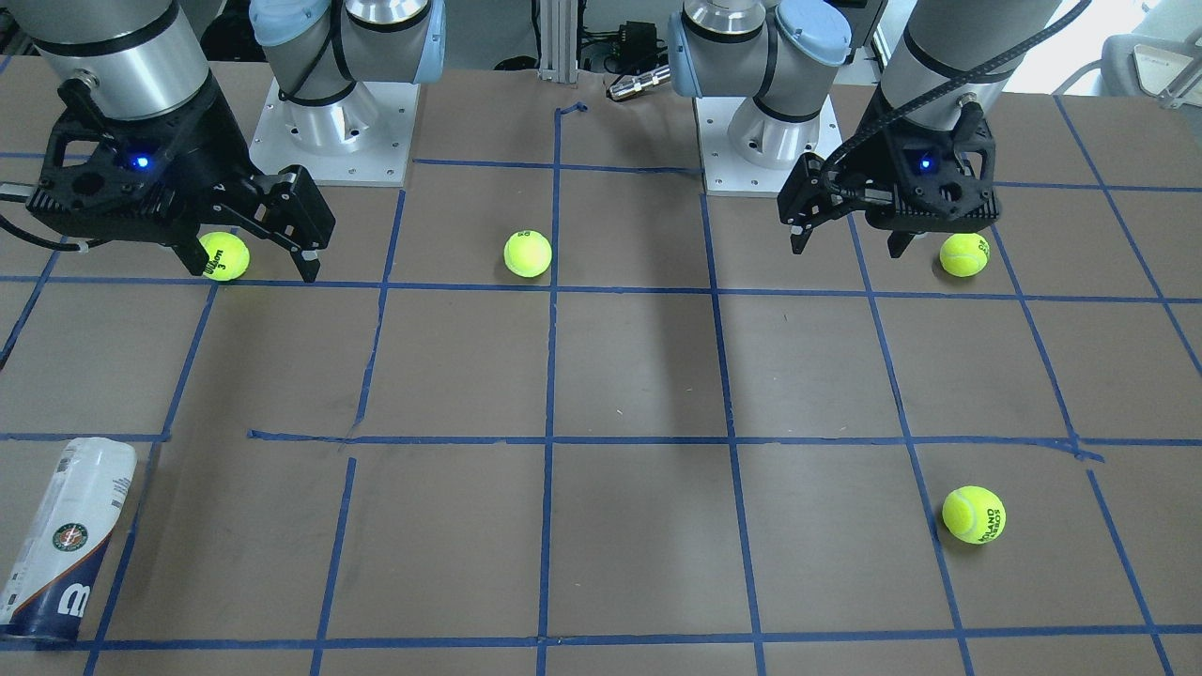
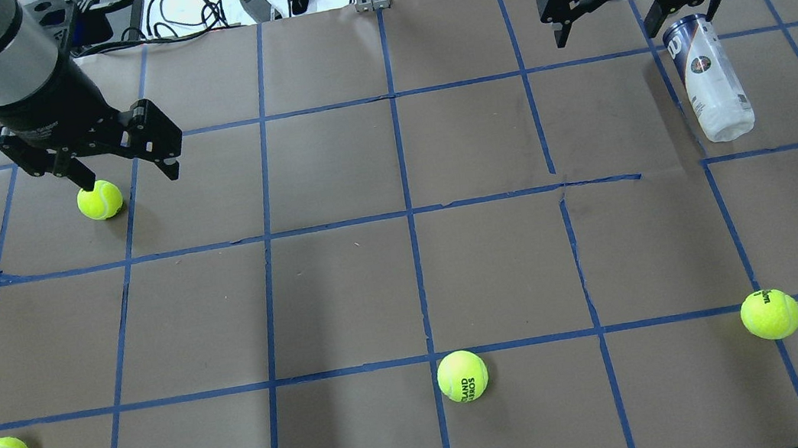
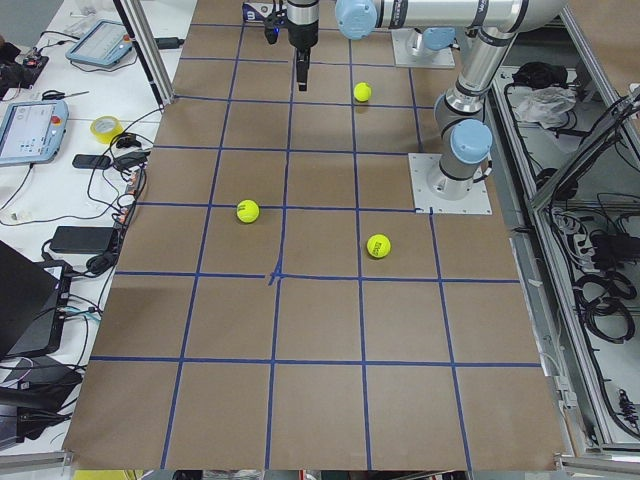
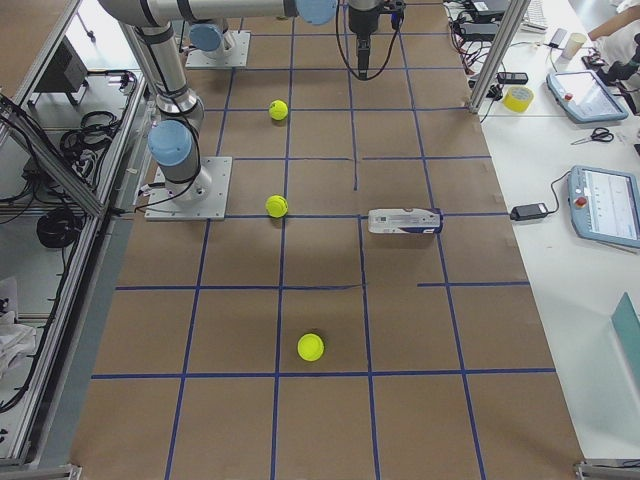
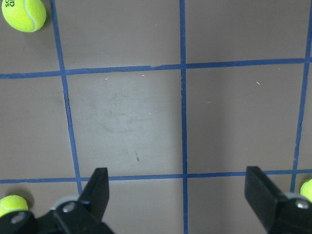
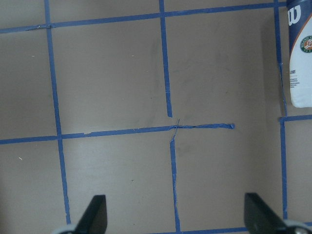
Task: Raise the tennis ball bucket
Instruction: 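Move the right gripper down around the upright white tennis ball can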
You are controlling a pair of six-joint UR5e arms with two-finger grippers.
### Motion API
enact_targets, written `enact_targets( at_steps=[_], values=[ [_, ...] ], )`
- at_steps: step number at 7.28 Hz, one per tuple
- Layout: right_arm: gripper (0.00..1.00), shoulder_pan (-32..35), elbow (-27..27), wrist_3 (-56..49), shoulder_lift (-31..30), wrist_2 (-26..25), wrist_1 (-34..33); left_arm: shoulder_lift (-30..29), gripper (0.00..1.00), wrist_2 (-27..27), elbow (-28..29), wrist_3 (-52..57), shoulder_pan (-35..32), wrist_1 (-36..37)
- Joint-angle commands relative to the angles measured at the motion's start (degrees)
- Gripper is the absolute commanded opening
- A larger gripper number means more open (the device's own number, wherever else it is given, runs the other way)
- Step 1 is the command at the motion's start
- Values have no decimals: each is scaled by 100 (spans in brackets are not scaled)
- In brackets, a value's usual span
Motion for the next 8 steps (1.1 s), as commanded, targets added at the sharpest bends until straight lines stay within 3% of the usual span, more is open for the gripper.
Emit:
enact_targets(
  at_steps=[1, 3, 5, 8],
  values=[
    [100, -8, 20, -4, 9, -18, 55, 2, 100, -9, 0, -17, 1, 2],
    [100, -34, 73, 22, 35, -18, 72, 2, 100, -9, 0, -9, 1, 10],
    [100, -139, 222, 5, 70, -27, -329, 2, 100, 0, 0, 9, 10, -7],
    [100, -1025, 135, -729, 473, 17, -436, -16, 100, -18, 0, -44, 1, 19]
  ],
)
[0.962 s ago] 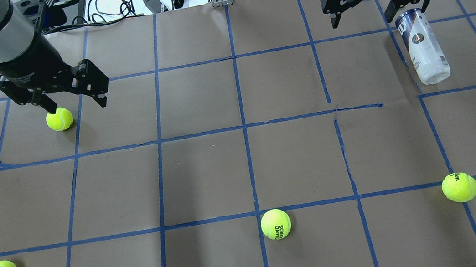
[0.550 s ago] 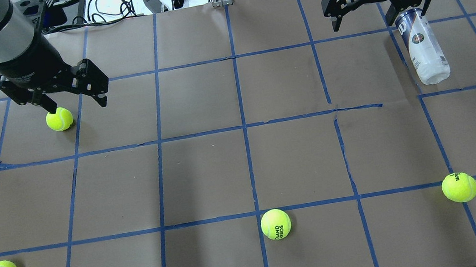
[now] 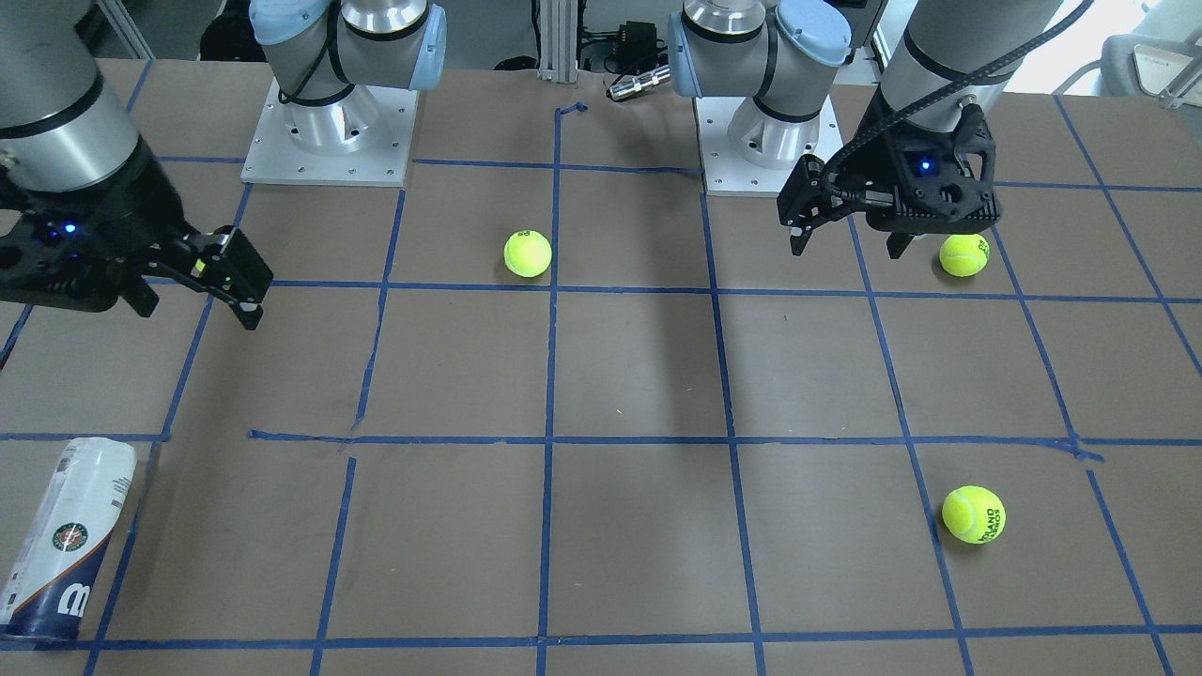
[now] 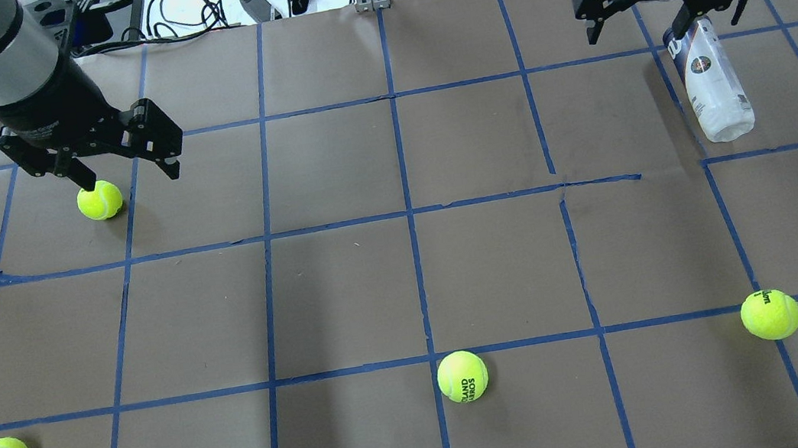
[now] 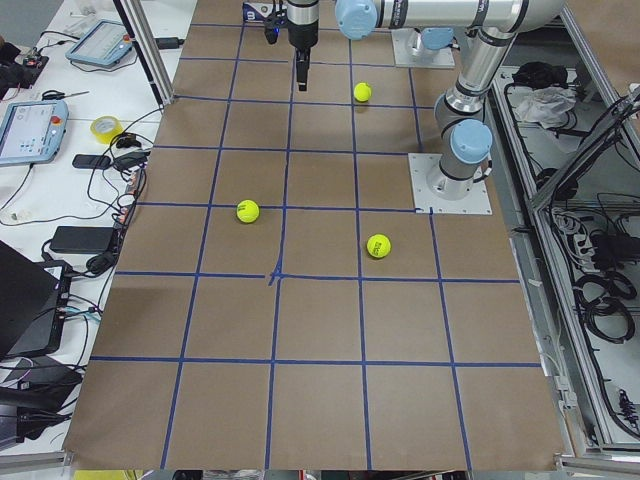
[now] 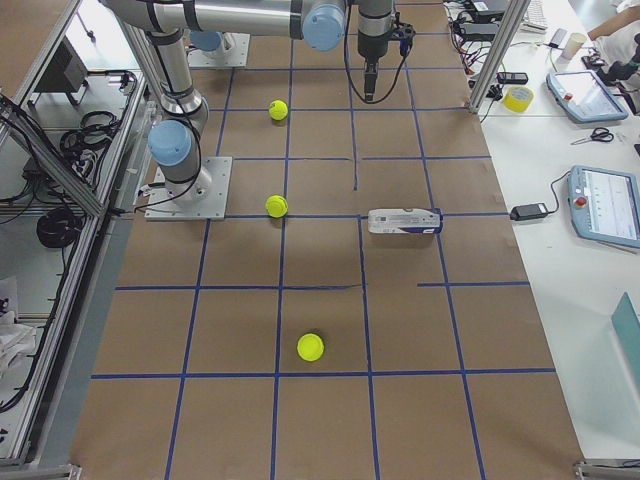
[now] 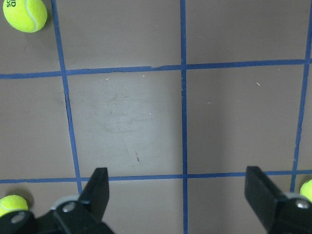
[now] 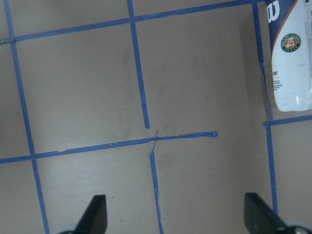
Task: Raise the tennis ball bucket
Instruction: 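Move the right gripper down around the upright white tennis ball can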
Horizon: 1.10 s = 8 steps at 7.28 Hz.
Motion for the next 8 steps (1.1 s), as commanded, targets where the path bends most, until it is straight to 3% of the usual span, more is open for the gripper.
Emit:
enact_targets(
  at_steps=[1, 3, 5, 6, 8],
  values=[
    [100, -747, -64, -766, 458, -30, -356, -1, 100, -2, 0, 16, 8, 5],
    [100, -1329, -134, -1722, 1274, -47, -1145, 8, 100, 7, 0, 42, 8, -13],
    [100, -1594, -449, -1946, 2056, -38, -1352, 17, 100, 7, 0, 51, 8, -22],
    [100, -1613, -529, -2069, 2522, -21, -1779, 17, 100, 7, 0, 51, 8, -22],
    [100, -1613, -530, -2209, 2860, -21, -2029, 17, 100, 7, 0, 51, 8, -22]
  ],
)
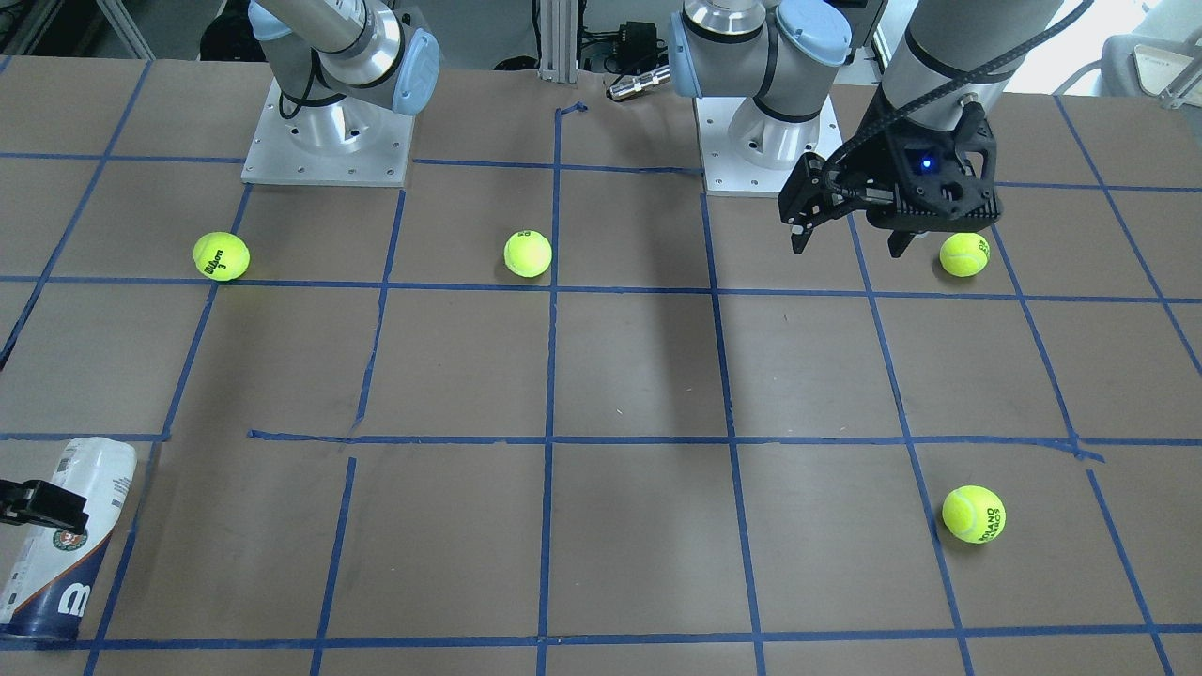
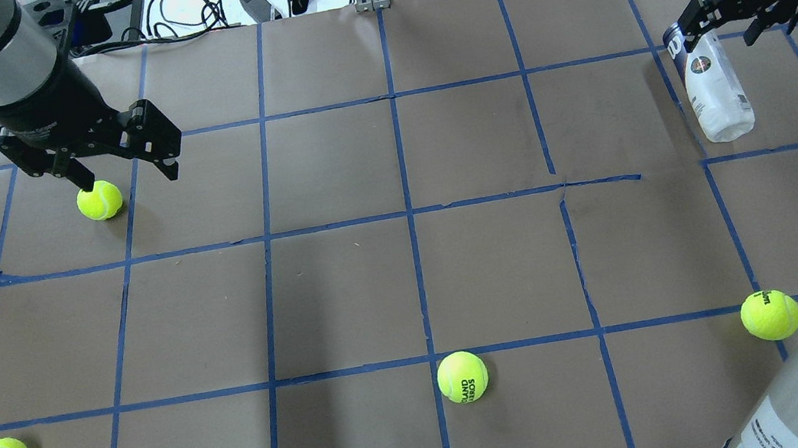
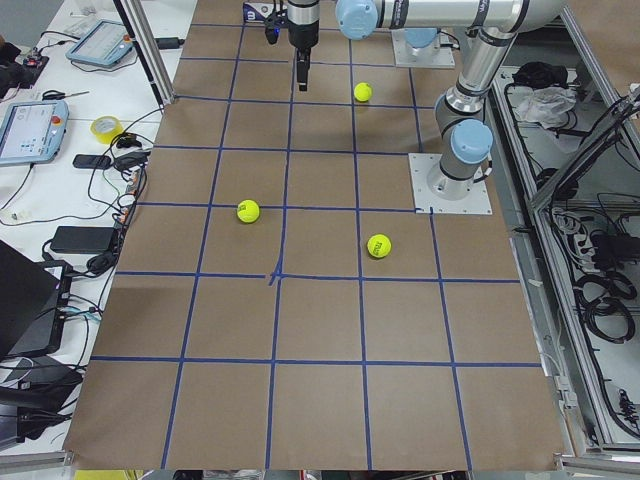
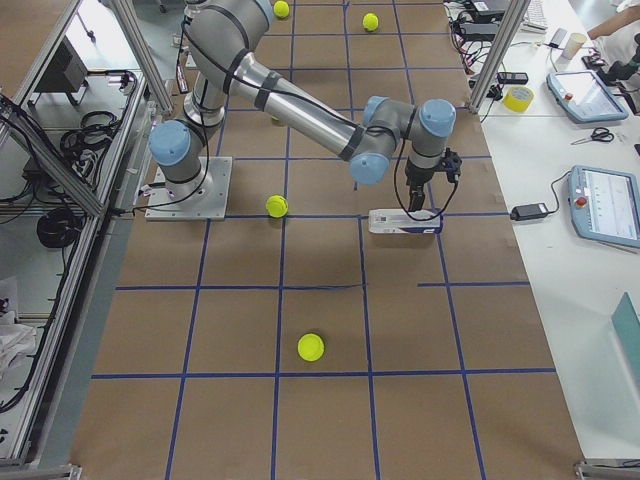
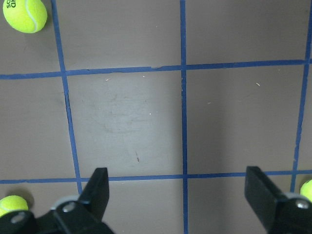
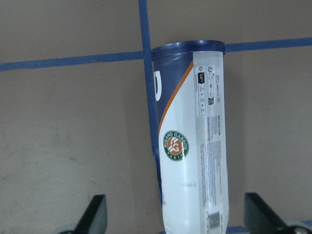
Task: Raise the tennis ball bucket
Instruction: 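Close the right gripper on the can's blue-rimmed top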
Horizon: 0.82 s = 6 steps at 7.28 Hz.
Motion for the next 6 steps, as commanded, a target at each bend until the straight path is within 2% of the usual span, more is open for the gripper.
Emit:
enact_targets(
  at_steps=[1, 3, 6],
  values=[
    [100, -9, -21, -224, 281, 3, -203, 1, 100, 9, 0, 0, 0, -9],
    [100, -53, -21, -356, 526, -6, -466, 1, 100, 9, 0, 0, 9, -9],
    [100, -79, -21, -392, 737, -6, -484, 1, 100, 0, 0, 9, 70, 8]
  ],
)
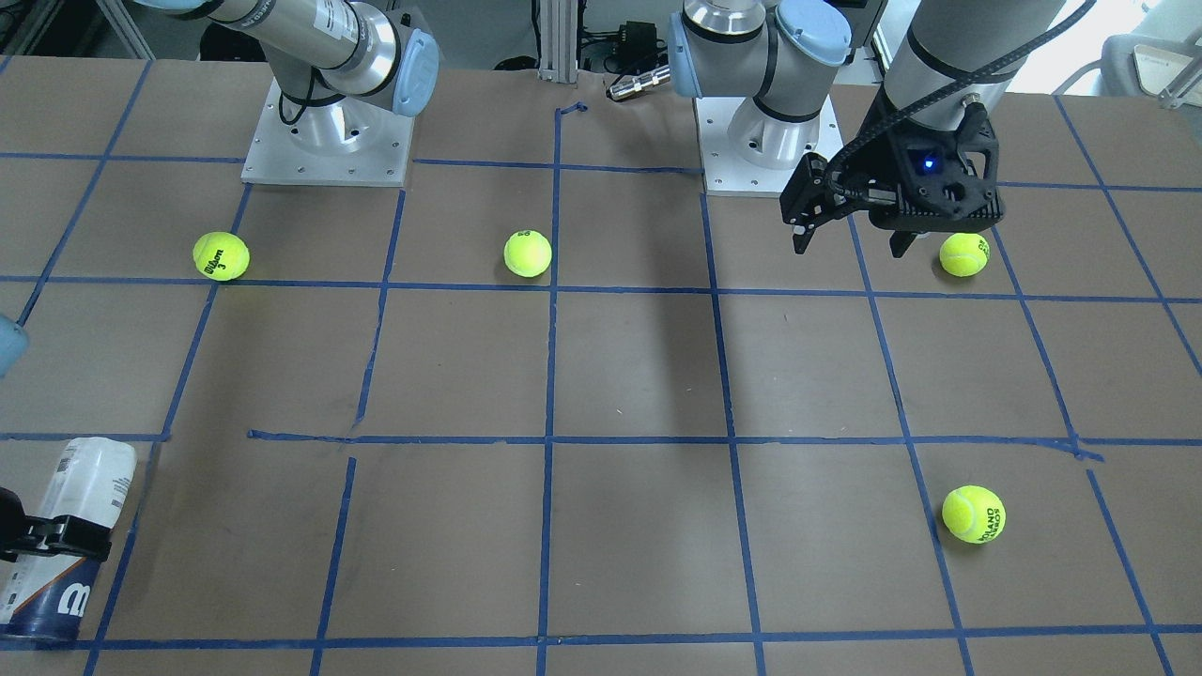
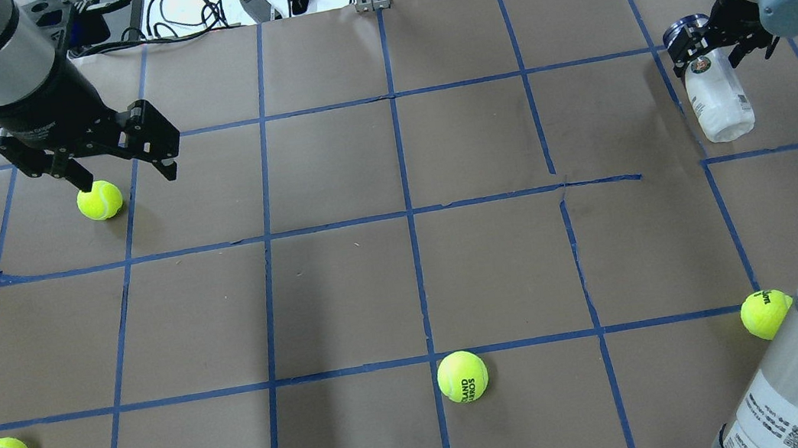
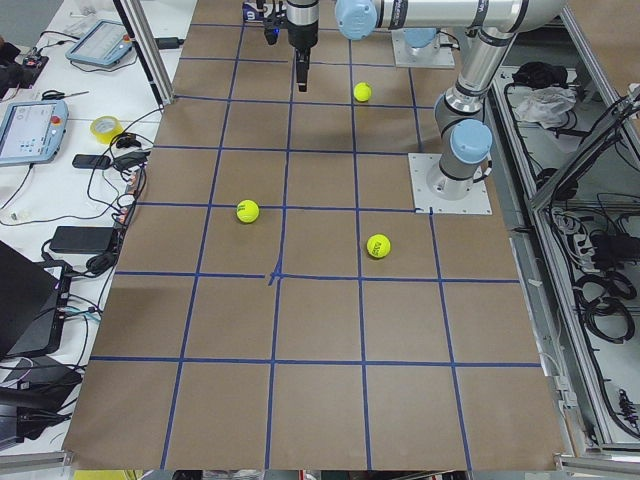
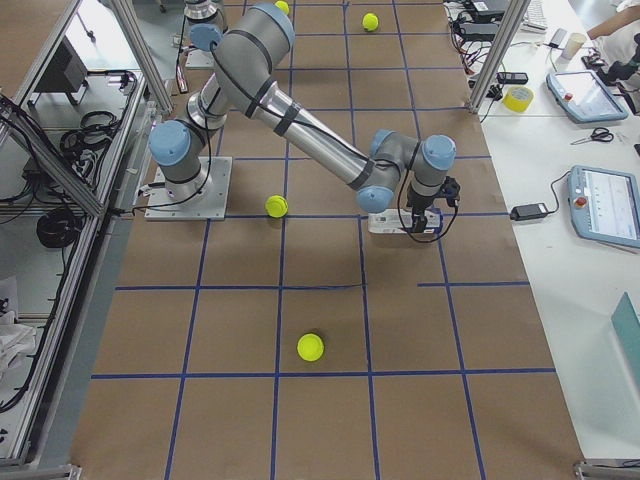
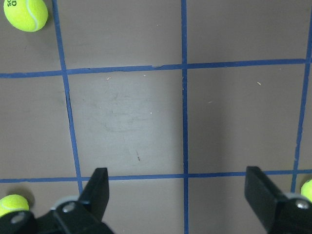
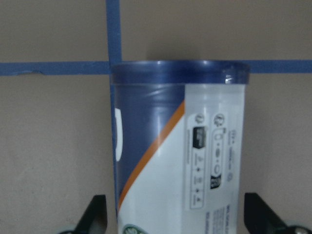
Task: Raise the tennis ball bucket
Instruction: 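Close the right gripper on the can's blue-rimmed top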
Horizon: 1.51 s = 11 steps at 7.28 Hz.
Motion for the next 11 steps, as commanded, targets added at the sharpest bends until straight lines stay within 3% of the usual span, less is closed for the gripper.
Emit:
enact_targets(
  at_steps=[1, 4, 8, 11],
  values=[
    [100, -9, -3, -9, 135, 0, -14, 0, 100, 6, 0, 7, 45, 1],
    [99, -9, 15, -18, 153, -9, -5, 0, 100, 6, 0, 7, 45, -8],
    [69, -9, 76, -79, 135, -18, 4, 18, 100, 15, 0, 7, 54, -52],
    [69, -9, 75, -482, -31, 34, 91, 18, 100, 6, 9, 7, 54, 9]
  ],
)
